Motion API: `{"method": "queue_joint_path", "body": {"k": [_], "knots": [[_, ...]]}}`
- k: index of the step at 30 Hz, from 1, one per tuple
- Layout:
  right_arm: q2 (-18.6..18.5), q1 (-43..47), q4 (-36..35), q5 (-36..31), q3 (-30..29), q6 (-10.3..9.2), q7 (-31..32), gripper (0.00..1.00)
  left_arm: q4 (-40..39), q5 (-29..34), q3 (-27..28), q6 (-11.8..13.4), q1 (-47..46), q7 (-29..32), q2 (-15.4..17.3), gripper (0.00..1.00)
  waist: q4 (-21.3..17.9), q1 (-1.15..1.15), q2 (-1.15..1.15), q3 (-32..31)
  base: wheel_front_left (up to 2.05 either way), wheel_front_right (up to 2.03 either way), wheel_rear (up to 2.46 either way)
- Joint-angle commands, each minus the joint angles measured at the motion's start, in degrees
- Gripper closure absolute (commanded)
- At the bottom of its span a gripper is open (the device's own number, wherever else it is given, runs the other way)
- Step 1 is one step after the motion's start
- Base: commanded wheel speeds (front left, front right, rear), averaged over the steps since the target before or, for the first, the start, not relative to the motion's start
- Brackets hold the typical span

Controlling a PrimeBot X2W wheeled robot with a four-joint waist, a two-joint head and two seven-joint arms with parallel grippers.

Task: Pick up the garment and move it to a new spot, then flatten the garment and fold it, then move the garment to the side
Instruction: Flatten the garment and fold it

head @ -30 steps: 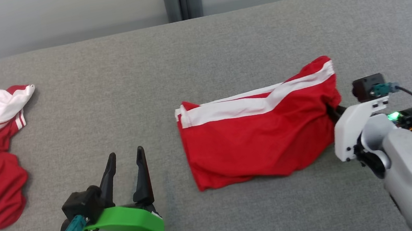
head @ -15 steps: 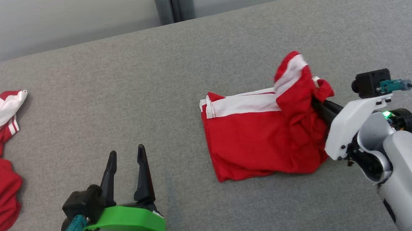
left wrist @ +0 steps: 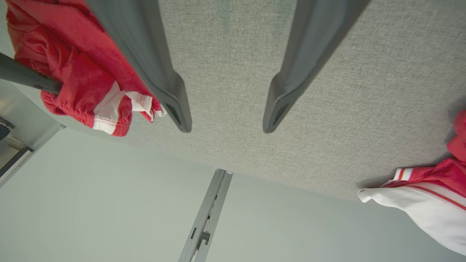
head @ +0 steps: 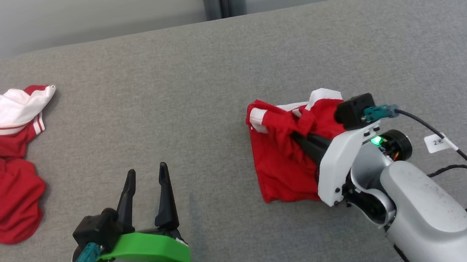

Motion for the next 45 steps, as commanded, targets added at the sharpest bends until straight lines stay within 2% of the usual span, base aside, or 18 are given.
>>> {"method": "queue_joint_path", "body": {"k": [1,6,8,9,16,22,32,39,45], "knots": [[-0.1,-0.5,1.1,0.8,1.4,-0.06,-0.6,1.00,0.0,-0.3,0.1,0.1,-0.5,0.0,0.1,0.00,0.9,0.00,0.00,0.0,0.00,0.00,0.00],[-0.1,-2.1,6.5,-2.0,5.5,-0.06,-2.9,0.98,0.1,-0.5,-0.3,0.2,-0.2,0.0,0.1,0.00,1.8,0.00,0.00,-0.2,0.00,0.00,0.00],[-0.1,-2.6,8.1,-3.0,6.9,-0.05,-4.0,0.55,0.2,-0.6,-0.5,0.3,-0.1,0.0,0.1,0.00,2.0,0.00,0.00,-0.3,0.00,0.00,0.00],[-0.1,-2.7,8.6,-3.0,7.4,-0.06,-4.5,0.00,0.2,-0.7,-0.5,0.3,0.0,0.0,0.1,0.00,2.0,0.00,0.00,-0.4,0.00,0.00,0.00],[-0.1,-2.0,9.3,-3.6,11.1,-0.06,-8.6,0.00,0.0,-0.5,-0.3,0.2,1.3,0.0,0.1,0.00,0.8,0.00,0.00,-1.6,0.00,0.00,0.00],[-0.1,-1.3,7.8,-6.9,9.4,-0.06,-13.3,0.00,-0.3,0.4,-0.5,-0.2,1.1,0.0,0.1,0.00,-1.4,0.00,0.00,-3.1,0.00,0.00,0.00],[-0.1,1.9,1.1,-15.3,-2.3,-0.06,-18.4,0.00,-0.7,1.0,-0.6,-0.3,-0.2,0.0,0.1,0.00,-4.5,0.00,0.00,-5.2,0.00,0.00,0.00],[-0.1,8.1,-4.7,-20.0,-11.5,-0.06,-21.4,0.00,-2.1,1.1,0.9,0.0,2.1,0.0,0.1,0.00,-5.1,0.00,0.00,-6.6,0.00,0.00,0.00],[-0.1,14.8,-7.2,-20.4,-16.7,-0.06,-25.4,0.00,-3.2,0.6,3.0,0.2,5.3,0.0,0.1,0.00,-5.7,0.00,0.00,-8.2,0.00,0.00,0.00]]}}
